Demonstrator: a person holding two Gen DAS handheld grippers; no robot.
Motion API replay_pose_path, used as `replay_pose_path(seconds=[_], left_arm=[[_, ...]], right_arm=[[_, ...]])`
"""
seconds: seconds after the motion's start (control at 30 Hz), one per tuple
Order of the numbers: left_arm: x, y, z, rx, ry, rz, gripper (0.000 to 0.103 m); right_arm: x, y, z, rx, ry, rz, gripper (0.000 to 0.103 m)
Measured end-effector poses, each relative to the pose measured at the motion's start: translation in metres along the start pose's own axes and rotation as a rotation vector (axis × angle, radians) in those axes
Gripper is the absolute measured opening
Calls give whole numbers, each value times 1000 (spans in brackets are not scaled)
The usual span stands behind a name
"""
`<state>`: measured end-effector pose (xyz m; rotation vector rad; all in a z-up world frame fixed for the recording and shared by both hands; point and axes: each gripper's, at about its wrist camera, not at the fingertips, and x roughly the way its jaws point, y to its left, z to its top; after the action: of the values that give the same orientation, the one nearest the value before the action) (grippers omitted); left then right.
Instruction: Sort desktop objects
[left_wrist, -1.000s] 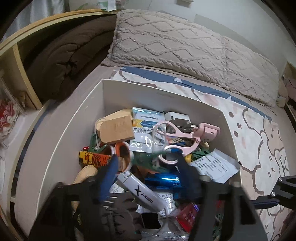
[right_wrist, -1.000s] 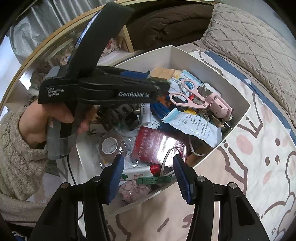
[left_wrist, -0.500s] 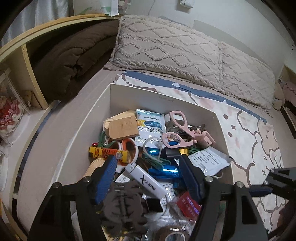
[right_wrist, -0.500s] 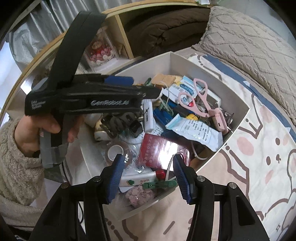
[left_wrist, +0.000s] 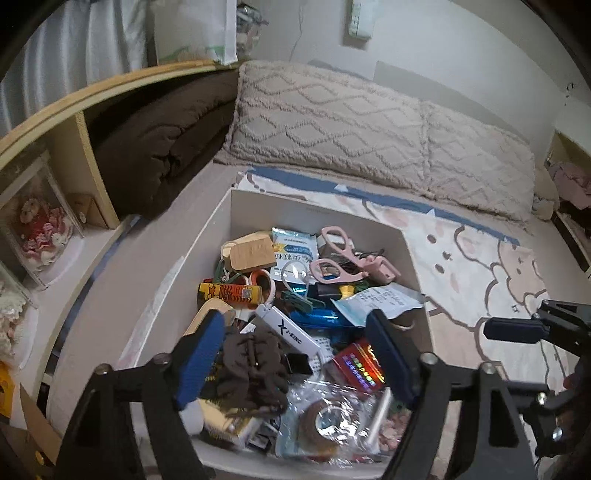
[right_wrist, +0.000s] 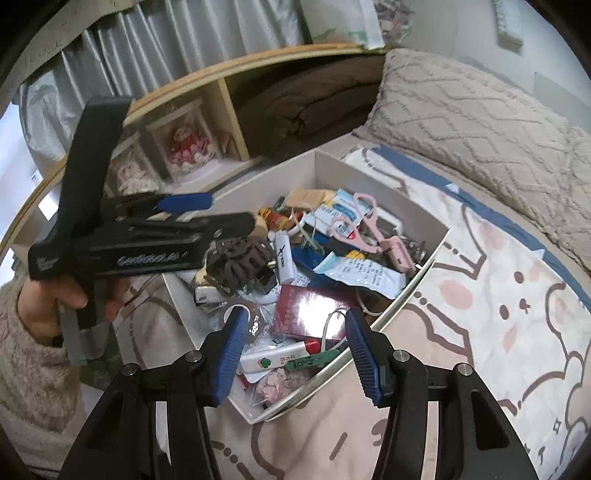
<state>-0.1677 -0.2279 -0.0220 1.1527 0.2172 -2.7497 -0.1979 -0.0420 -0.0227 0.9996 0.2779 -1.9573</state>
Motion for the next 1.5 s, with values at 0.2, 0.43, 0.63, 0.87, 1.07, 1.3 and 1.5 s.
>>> replay_pose_path(seconds=[0.2,0.43,0.63,0.87,1.07,1.3,1.5], left_arm=[[-33,-11,-15,0,-48,-29,87],[-67,-29,-34,43,-95,-44,99],[-97,-38,-48,60,-149,-25,103],[-123,-45,-66,83,-195,-32,103],[-137,-48,-83,77,-202,-14,103],[-153,-52,-107,57,-206,-44,103],[-172,-57,-122,74,-235,-32,103]], right_arm=[[-20,3,-10,7,-63,-21,55],[-42,10,-23,14,-128,-55,55],[-62,14,-39,35,-158,-84,76],[-79,23,-58,49,-206,-85,103],[-99,34,-72,40,-255,-107,103],[-130,50,-87,4,-322,-156,103],[-146,64,-106,-18,-346,-196,103]])
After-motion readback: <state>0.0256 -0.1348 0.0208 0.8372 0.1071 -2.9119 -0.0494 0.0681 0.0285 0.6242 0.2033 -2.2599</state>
